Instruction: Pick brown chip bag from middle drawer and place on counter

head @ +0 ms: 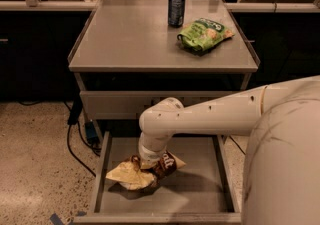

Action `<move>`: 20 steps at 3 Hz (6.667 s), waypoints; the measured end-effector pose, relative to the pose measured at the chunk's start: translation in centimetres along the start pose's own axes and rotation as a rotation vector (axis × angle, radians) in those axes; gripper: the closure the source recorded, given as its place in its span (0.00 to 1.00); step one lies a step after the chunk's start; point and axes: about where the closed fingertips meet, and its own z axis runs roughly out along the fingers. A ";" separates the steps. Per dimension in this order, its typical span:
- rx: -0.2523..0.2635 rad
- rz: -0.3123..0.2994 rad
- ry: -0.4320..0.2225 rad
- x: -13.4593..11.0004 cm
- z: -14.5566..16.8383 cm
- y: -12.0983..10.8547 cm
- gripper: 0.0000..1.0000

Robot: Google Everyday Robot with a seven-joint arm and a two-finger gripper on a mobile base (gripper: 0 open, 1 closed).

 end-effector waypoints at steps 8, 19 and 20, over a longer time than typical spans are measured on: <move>0.264 -0.114 0.044 -4.4 -31.2 -6.8 1.00; 0.398 -0.287 0.076 -3.7 -36.2 -24.1 1.00; 0.397 -0.287 0.076 -3.7 -36.1 -24.1 1.00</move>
Offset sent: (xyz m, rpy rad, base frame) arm 0.0156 -0.0045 0.0725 -0.0478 -0.0317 0.0344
